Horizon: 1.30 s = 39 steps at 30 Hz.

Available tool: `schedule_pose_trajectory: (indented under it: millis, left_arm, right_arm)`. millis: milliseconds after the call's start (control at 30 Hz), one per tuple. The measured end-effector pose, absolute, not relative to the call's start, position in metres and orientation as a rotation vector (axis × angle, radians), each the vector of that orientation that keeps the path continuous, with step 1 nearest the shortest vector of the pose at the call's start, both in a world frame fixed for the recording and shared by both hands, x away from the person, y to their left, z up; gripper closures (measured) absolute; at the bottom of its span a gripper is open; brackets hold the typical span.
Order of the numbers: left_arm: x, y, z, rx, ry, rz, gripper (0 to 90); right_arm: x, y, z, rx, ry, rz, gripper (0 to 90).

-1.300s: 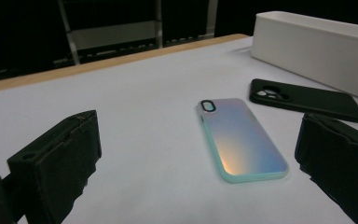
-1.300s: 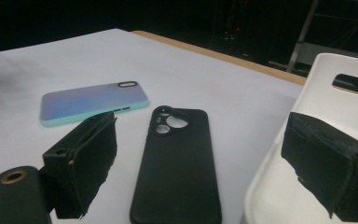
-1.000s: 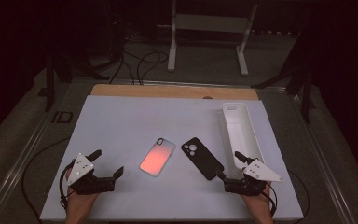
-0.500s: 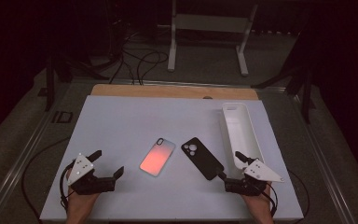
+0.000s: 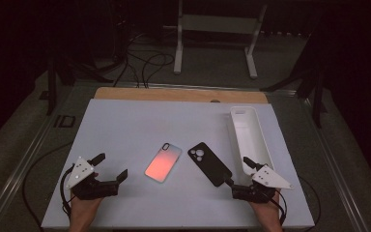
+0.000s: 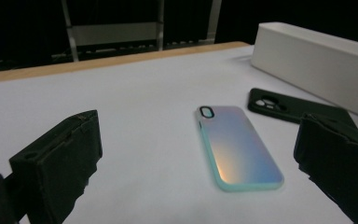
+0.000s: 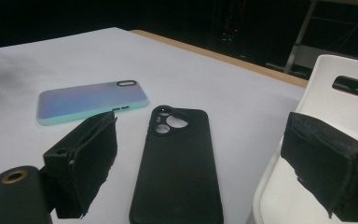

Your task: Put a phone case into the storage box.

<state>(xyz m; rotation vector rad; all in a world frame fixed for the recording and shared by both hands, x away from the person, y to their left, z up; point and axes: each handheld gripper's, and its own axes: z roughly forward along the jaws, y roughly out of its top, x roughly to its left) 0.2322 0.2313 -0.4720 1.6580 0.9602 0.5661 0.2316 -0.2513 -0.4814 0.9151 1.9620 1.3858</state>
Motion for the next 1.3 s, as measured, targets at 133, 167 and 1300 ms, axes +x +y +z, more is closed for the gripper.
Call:
schedule_pose_trajectory:
  millis: [133,167,1300]
  left_arm:
    - [0.237,0.227,-0.466,1.691,0.949,0.57,1.5]
    - [0.237,0.225,-0.465,1.69,0.95,0.575,2.2]
    - [0.28,0.147,-0.475,1.894,0.915,0.397,52.4]
  right_arm:
    - [0.233,-0.251,-0.482,0.918,1.954,1.388,10.6]
    - [0.233,-0.251,-0.482,0.921,1.951,1.388,10.6]
    - [0.231,-0.25,-0.482,0.908,1.935,1.359,11.0]
